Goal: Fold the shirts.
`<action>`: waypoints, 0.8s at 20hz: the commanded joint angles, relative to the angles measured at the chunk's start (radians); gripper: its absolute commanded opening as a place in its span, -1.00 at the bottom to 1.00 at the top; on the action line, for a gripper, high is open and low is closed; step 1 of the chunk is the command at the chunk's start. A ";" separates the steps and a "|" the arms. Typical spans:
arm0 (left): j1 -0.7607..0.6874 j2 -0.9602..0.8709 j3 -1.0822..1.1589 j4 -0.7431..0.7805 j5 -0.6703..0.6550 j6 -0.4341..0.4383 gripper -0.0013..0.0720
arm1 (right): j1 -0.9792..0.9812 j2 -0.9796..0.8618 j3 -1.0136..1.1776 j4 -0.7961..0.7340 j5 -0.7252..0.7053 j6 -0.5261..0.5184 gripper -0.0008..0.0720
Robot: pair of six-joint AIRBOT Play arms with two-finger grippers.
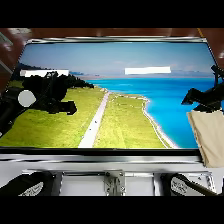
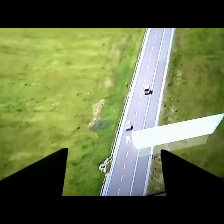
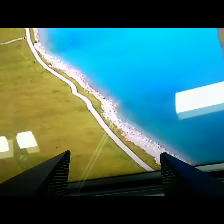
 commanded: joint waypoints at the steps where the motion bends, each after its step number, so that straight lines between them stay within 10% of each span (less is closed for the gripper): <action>1: 0.090 -0.065 0.067 0.083 0.080 -0.109 0.96 | 0.001 0.000 0.001 0.000 -0.038 -0.035 0.90; 8: 0.563 -0.456 0.520 0.083 -0.031 -0.095 0.96 | 0.001 0.000 0.001 0.006 -0.080 -0.035 0.90; 16: 0.622 -0.737 0.542 0.030 0.074 -0.096 0.99 | 0.001 -0.087 0.000 0.072 -0.033 -0.032 0.90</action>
